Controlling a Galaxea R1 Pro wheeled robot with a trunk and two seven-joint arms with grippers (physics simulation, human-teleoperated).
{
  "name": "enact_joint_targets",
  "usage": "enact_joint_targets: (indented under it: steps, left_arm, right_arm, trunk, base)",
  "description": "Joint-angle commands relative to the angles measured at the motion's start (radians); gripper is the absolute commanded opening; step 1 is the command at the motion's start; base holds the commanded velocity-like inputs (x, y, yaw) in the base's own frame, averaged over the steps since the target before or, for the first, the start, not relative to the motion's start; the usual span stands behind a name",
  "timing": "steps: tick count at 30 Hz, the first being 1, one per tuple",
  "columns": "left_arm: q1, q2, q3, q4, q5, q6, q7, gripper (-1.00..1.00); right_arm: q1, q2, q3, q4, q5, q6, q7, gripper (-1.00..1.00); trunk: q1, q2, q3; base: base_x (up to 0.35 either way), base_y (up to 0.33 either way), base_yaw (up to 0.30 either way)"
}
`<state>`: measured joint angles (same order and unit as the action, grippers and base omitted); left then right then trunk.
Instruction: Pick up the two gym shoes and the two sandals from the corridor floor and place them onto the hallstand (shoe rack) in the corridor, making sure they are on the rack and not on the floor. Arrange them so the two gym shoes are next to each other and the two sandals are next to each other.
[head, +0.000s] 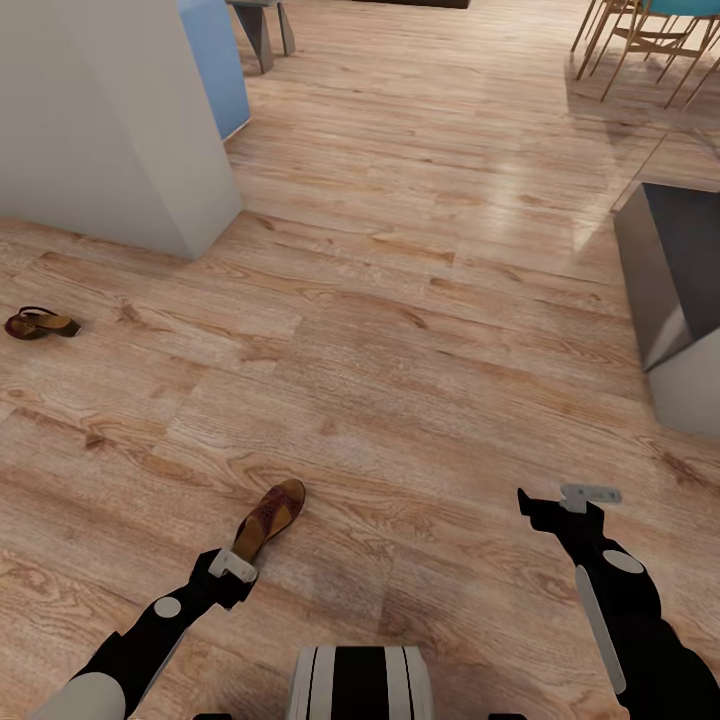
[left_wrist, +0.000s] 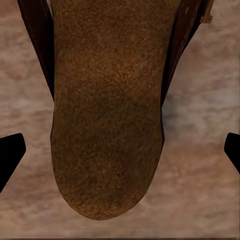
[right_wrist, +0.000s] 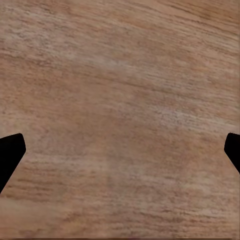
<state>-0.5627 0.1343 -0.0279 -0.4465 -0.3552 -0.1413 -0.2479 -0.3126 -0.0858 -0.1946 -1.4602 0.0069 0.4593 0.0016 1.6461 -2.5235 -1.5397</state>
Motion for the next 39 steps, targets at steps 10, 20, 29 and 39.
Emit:
enact_joint_targets:
  steps: [10, 20, 29, 39]
  left_arm:
    - [0.0, 0.001, 0.0, -0.001, -0.007, -0.004, 0.001, 1.0]
    - [-0.001, 0.002, 0.0, -0.003, -0.007, -0.004, 0.002, 1.0]
    - [-0.002, 0.002, 0.0, -0.003, -0.007, -0.003, 0.003, 1.0]
    - [-0.002, 0.001, 0.0, -0.003, -0.007, -0.003, 0.004, 1.0]
  right_arm:
    - [0.0, 0.0, 0.0, -0.003, 0.001, 0.006, 0.0, 1.0]
    - [0.0, 0.0, 0.0, -0.002, 0.001, 0.006, 0.0, 1.0]
    - [0.0, 0.0, 0.0, -0.002, 0.001, 0.006, 0.0, 1.0]
    - [0.0, 0.0, 0.0, -0.002, 0.001, 0.006, 0.0, 1.0]
  trunk:
    - [0.002, -0.002, -0.024]
    - [0.002, -0.002, -0.024]
    - [0.002, -0.002, -0.024]
    - [0.002, -0.002, -0.024]
  base:
    - [0.0, 0.0, 0.0]
    - [0.0, 0.0, 0.0]
    - [0.0, 0.0, 0.0]
    - [0.047, 0.041, 0.0]
